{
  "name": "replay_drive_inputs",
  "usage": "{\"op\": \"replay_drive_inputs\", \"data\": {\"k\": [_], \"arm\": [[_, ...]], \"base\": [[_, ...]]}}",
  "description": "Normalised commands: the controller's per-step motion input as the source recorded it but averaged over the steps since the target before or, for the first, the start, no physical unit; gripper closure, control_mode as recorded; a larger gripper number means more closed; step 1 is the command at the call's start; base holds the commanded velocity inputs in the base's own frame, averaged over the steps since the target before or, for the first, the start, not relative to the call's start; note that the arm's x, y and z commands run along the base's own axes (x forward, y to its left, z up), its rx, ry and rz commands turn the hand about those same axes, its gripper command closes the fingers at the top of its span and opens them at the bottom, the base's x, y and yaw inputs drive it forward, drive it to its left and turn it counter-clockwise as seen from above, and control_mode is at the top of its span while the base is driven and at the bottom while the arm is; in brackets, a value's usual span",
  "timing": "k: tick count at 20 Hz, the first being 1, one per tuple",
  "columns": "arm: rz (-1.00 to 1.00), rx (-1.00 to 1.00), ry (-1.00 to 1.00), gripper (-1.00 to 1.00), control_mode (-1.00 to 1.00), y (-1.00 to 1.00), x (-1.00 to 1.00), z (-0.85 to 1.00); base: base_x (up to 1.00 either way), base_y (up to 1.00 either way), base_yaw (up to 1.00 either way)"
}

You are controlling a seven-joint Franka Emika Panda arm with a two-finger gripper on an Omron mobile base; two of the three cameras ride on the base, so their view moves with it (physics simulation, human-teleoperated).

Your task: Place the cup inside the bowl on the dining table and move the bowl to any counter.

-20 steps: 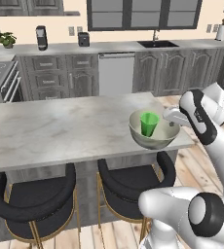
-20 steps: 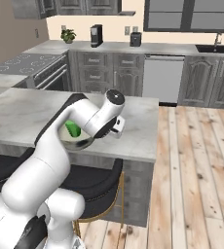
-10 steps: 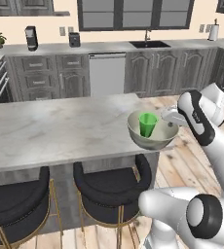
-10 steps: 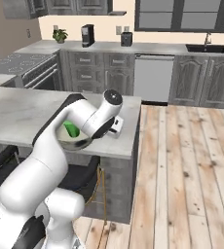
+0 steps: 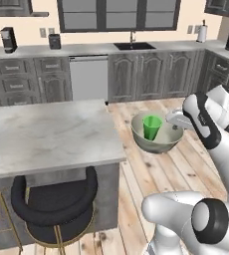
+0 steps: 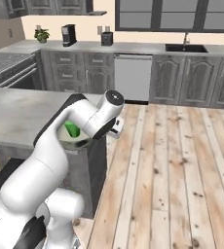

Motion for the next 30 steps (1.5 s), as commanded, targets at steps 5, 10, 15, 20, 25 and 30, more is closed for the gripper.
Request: {"op": "replay_drive_inputs", "data": {"k": [5, 10, 15, 20, 25, 30], "arm": [[0.0, 0.0, 0.0, 1.0, 1.0, 0.0, 0.0, 0.0], [0.0, 0.0, 0.0, 1.0, 1.0, 0.0, 0.0, 0.0], [0.0, 0.0, 0.0, 1.0, 1.0, 0.0, 0.0, 0.0], [0.0, 0.0, 0.0, 1.0, 1.0, 0.0, 0.0, 0.0], [0.0, 0.0, 0.0, 1.0, 1.0, 0.0, 0.0, 0.0], [0.0, 0.0, 0.0, 1.0, 1.0, 0.0, 0.0, 0.0]], "base": [[0.56, -0.88, 0.0], [0.65, -0.84, 0.0], [0.59, -0.55, 0.0], [0.89, -0.31, 0.0], [1.0, -0.14, 0.0], [1.0, -0.1, 0.0]]}}
